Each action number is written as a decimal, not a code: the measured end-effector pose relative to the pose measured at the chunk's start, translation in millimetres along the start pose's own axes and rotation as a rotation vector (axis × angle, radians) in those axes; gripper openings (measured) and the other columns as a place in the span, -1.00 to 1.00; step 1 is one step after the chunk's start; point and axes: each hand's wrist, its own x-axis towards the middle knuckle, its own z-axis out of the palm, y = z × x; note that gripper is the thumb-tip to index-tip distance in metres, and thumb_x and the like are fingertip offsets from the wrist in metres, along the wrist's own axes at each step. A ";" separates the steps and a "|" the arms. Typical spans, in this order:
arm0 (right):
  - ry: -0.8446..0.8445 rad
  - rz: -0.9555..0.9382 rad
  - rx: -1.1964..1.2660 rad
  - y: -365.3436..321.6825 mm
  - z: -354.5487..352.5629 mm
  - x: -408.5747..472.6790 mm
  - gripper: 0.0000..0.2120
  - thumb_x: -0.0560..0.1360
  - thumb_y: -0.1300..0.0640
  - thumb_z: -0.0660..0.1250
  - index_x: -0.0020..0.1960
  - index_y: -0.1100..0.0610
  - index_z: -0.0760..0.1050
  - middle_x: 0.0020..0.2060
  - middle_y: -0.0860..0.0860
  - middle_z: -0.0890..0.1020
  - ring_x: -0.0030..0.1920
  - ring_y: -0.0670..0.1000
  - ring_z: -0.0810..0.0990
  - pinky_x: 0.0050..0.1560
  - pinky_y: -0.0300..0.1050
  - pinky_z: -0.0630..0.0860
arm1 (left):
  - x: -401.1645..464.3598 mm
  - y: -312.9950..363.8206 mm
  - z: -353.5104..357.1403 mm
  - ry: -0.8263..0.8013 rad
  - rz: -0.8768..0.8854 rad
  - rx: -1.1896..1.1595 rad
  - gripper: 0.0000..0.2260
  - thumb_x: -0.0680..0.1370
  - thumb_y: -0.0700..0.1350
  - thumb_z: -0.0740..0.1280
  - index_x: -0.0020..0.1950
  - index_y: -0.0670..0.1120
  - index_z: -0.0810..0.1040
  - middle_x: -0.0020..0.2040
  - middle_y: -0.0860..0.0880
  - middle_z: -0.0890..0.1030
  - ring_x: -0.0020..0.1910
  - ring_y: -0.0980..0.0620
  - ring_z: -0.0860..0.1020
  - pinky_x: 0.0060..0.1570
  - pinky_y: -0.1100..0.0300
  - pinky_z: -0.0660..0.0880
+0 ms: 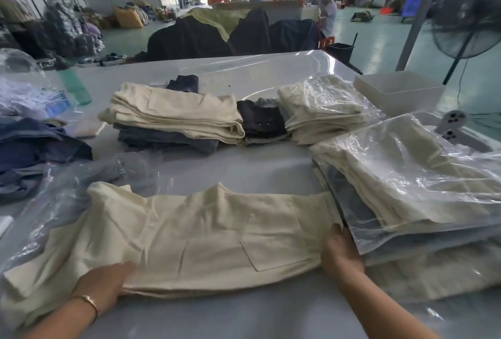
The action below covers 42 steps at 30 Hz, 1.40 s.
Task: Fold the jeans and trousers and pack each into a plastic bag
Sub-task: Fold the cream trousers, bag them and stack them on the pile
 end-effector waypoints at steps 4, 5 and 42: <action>-0.054 -0.135 -0.532 -14.4 4.5 -2.0 -0.50 0.59 0.17 0.01 0.51 0.28 0.11 0.50 0.26 0.08 0.51 0.25 0.01 0.48 0.16 0.05 | -8.7 5.0 -4.9 -0.012 -0.007 -0.014 -0.40 0.50 -0.15 0.15 0.51 0.13 0.08 0.41 0.06 0.34 0.31 0.04 0.45 0.20 0.18 0.39; -0.071 -0.178 -0.569 -17.5 9.9 -2.2 -0.48 0.59 0.21 -0.02 0.52 0.30 0.04 0.52 0.29 -0.05 0.52 0.28 -0.11 0.47 0.23 0.01 | -12.6 11.3 -8.8 0.011 0.010 -0.021 -0.36 0.46 -0.18 0.19 0.52 0.09 0.12 0.41 0.05 0.34 0.27 0.03 0.48 0.15 0.16 0.43; -0.116 -1.319 0.054 -252.5 90.4 -147.1 -0.63 0.32 -0.21 0.27 -0.05 0.03 0.54 -0.14 -0.06 0.56 -0.14 0.02 0.56 -0.25 -0.13 0.51 | -25.8 -25.1 5.7 0.802 -0.096 -0.331 -0.74 0.27 -0.05 0.30 -0.06 0.04 0.59 -0.06 0.03 0.57 -0.01 -0.06 0.44 -0.02 0.00 0.41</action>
